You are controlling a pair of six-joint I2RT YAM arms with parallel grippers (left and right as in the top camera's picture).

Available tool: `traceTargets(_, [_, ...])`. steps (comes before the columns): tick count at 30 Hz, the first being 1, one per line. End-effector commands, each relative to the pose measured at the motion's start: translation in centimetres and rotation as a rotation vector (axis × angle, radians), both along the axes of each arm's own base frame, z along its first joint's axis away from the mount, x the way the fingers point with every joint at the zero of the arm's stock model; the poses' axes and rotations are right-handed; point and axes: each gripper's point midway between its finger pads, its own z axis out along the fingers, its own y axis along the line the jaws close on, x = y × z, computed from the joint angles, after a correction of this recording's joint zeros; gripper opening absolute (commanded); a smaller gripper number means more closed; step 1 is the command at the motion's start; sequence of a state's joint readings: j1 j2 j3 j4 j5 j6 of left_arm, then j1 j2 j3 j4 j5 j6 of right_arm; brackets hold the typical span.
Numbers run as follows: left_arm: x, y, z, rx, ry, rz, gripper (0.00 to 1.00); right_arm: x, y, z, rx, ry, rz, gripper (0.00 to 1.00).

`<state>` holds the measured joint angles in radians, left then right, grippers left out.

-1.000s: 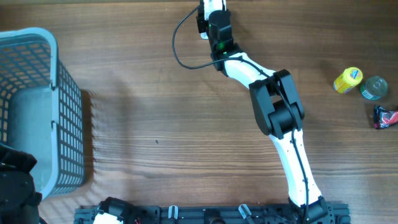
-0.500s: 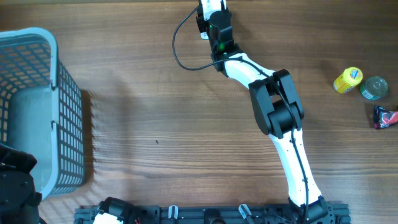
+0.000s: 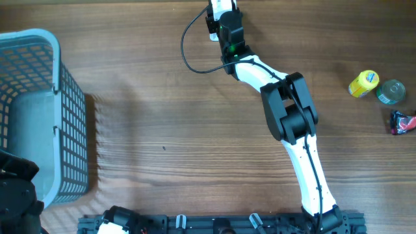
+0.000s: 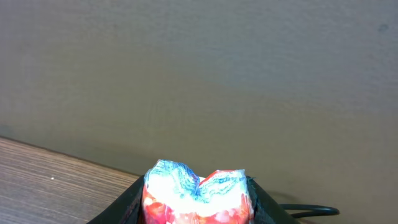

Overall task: Scan the item barcode
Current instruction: 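Carry the red snack pack to the right edge and release it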

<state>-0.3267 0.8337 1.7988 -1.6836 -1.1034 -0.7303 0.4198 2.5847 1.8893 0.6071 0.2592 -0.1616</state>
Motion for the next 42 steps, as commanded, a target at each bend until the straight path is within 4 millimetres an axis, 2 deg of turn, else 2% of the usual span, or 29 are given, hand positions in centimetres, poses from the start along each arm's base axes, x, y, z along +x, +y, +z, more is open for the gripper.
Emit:
traceTargets(1, [-0.2,0.3,0.2,0.029,0.015,0.017,1.0,0.2,-1.4,-0.8,-0.005,0.018,-0.056,0.05])
traceTargets(3, [-0.2,0.3,0.2,0.029,0.015,0.017,1.0,0.1,-1.4,1.8,0.008,0.006,-0.056,0.05])
traceTargets(7, [-0.2,0.3,0.2,0.029,0.015,0.017,1.0,-0.6,-1.8,8.4,0.031,-0.045,-0.056,0.04])
traceTargets(10, [-0.1,0.3,0.2,0.029,0.015,0.017,1.0,-1.9,-2.6,14.3,0.051,-0.076,-0.068,0.05])
traceTargets(11, [-0.1,0.3,0.2,0.029,0.015,0.016,1.0,-2.9,-3.8,17.0,0.077,-0.075,-0.112,0.04])
traceTargets(12, [-0.2,0.3,0.2,0.029,0.015,0.016,1.0,-3.6,-4.7,18.6,0.085,-0.06,-0.138,0.05])
traceTargets(13, [-0.2,0.3,0.2,0.029,0.015,0.016,1.0,-4.4,-5.9,19.7,0.091,-0.026,-0.159,0.05])
traceTargets(15, [-0.1,0.2,0.1,0.023,0.016,0.01,1.0,-5.9,-9.3,20.3,0.133,0.08,-0.235,0.05])
traceTargets(17, [0.1,-0.1,-0.2,0.006,0.022,-0.01,1.0,-7.7,-14.3,19.6,0.204,0.208,-0.354,0.05])
traceTargets(19, [0.4,-0.5,-0.5,-0.014,0.029,-0.035,1.0,-9.7,-20.7,17.8,0.27,0.337,-0.503,0.05])
traceTargets(21, [0.7,-0.9,-0.8,-0.033,0.035,-0.059,1.0,-12.1,-28.3,15.0,0.323,0.464,-0.69,0.05])
traceTargets(23, [0.8,-1.2,-1.0,-0.049,0.039,-0.077,1.0,-16.1,-37.0,11.3,0.407,0.595,-0.929,0.05])
traceTargets(24, [0.9,-1.3,-1.2,-0.058,0.042,-0.088,1.0,-18.3,-40.7,9.9,0.46,0.636,-1.04,0.05])
traceTargets(27, [1.1,-1.5,-1.3,-0.067,0.042,-0.098,1.0,-23.5,-47.9,6.9,0.525,0.719,-1.228,0.05])
traceTargets(28, [1.1,-1.5,-1.3,-0.067,0.041,-0.098,1.0,-25.9,-50.3,5.4,0.541,0.76,-1.3,0.04])
traceTargets(31, [1.1,-1.5,-1.2,-0.067,0.041,-0.098,1.0,-31.2,-53.8,1.0,0.646,0.815,-1.464,0.05])
traceTargets(34, [1.1,-1.5,-1.3,-0.067,0.041,-0.098,1.0,-33.9,-54.8,-4.0,0.78,0.874,-1.459,0.05])
traceTargets(37, [1.1,-1.5,-1.3,-0.067,0.042,-0.098,1.0,-36.3,-56.1,-6.3,0.807,0.87,-1.511,0.06])
traceTargets(38, [1.1,-1.5,-1.3,-0.067,0.042,-0.098,1.0,-36.4,-56.3,-6.4,0.824,0.865,-1.508,0.21])
traceTargets(40, [1.1,-1.5,-1.3,-0.066,0.042,-0.098,1.0,-35.5,-56.6,-6.1,0.817,0.857,-1.439,0.71])
traceTargets(41, [1.1,-1.5,-1.3,-0.066,0.042,-0.098,1.0,-34.7,-56.5,-5.8,0.802,0.862,-1.385,1.0])
traceTargets(42, [1.1,-1.5,-1.3,-0.066,0.042,-0.098,1.0,-34.1,-56.4,-5.2,0.815,0.857,-1.356,1.0])
